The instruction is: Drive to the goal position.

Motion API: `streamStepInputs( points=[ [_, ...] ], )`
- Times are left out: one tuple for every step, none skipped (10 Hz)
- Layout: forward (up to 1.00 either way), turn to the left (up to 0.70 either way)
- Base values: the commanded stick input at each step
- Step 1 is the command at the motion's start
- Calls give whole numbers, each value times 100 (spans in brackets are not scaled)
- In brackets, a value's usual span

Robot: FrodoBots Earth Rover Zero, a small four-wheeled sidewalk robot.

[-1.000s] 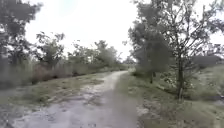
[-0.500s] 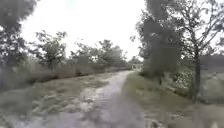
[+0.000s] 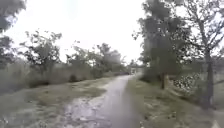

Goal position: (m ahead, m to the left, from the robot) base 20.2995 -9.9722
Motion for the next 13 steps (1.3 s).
streamStepInputs(
  points=[
    [100, 0],
    [100, 0],
    [100, 0],
    [100, 0],
    [100, 0],
    [100, 0],
    [100, 0],
    [100, 0],
    [100, 0],
    [100, 0],
    [100, 0],
    [100, 0],
    [100, 0]
  ],
)
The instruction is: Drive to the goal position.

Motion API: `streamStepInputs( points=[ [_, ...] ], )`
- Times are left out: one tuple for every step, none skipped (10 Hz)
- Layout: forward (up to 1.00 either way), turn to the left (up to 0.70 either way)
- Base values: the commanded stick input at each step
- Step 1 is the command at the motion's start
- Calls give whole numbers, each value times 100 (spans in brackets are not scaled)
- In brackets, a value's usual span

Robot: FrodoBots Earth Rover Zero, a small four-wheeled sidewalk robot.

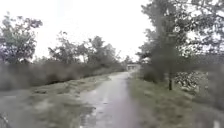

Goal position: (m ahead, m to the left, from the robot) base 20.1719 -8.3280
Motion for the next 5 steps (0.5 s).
streamStepInputs(
  points=[
    [100, 0],
    [100, 0],
    [100, 0],
    [100, 0],
    [100, 0]
  ],
)
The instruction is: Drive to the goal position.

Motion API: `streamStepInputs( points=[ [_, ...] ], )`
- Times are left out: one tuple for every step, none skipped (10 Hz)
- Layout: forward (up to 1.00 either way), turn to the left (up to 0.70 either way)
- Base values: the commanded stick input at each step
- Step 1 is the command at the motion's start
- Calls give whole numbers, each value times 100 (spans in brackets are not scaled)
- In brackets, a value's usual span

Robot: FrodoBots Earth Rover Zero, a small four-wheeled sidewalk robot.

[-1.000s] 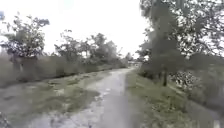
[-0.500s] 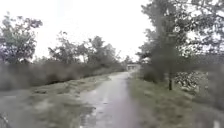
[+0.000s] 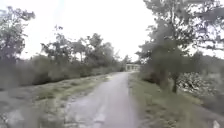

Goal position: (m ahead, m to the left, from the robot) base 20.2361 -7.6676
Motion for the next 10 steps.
streamStepInputs(
  points=[
    [100, 0],
    [100, 0],
    [100, 0],
    [100, 0],
    [100, 0],
    [100, 0],
    [100, 0],
    [100, 0],
    [100, 0],
    [100, 0]
  ],
)
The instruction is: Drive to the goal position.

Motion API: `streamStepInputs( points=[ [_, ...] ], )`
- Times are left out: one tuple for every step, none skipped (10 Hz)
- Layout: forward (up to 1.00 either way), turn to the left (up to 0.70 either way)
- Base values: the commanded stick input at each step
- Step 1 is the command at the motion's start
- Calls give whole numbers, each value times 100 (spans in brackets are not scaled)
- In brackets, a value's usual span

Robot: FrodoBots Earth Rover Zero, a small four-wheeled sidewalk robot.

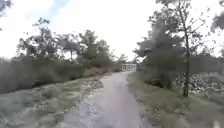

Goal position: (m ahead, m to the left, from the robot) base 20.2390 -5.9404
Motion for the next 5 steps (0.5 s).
streamStepInputs(
  points=[
    [100, 0],
    [100, 0],
    [100, 0],
    [100, 0],
    [100, 0]
  ],
)
